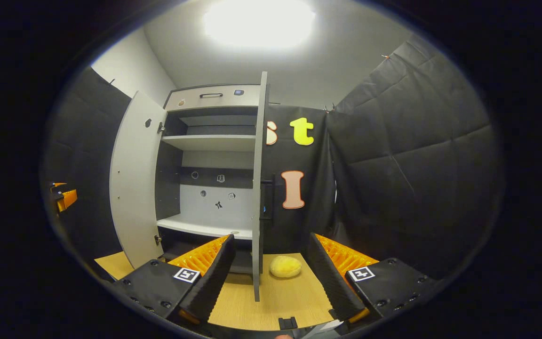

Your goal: Open the right door of the double-door shoe cabinet with the right hand, and open the left door with the left hand.

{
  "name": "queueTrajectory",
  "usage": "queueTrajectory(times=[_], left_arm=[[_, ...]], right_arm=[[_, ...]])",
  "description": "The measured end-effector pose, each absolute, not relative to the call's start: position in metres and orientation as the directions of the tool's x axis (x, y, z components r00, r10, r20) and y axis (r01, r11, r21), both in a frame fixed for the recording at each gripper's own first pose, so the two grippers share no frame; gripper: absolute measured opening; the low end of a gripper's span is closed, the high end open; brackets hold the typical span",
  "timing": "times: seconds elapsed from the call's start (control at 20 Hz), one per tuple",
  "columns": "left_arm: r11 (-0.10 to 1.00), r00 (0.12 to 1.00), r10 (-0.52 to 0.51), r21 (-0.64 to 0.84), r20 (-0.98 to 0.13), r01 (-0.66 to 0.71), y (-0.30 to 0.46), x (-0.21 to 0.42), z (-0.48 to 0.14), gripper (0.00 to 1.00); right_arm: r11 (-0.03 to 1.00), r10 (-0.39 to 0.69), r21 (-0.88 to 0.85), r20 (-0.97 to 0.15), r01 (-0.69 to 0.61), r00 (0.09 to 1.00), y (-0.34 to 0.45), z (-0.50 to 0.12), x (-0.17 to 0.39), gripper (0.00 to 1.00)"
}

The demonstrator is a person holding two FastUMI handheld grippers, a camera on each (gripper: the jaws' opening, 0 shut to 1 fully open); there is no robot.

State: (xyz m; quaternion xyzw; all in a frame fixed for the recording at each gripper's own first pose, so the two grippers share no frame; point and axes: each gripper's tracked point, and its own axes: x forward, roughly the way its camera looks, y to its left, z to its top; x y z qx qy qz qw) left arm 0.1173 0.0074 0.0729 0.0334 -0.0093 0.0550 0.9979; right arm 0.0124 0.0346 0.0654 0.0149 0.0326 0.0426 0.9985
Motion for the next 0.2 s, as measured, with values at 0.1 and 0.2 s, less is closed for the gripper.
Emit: queueTrajectory(times=[0.1, 0.2], left_arm=[[0.991, 0.994, 0.11, 0.068, 0.024, -0.111, 0.0078, 0.1187, 0.0723, 0.88], [0.991, 0.993, 0.112, 0.073, 0.023, -0.114, 0.0079, 0.1183, 0.0723, 0.88]], right_arm=[[0.995, 0.09, 0.037, -0.064, -0.088, 0.994, 0.036, 0.0659, 0.0145, 0.98], [0.995, 0.093, 0.044, -0.063, -0.091, 0.994, 0.0377, 0.0675, 0.0167, 0.98]])
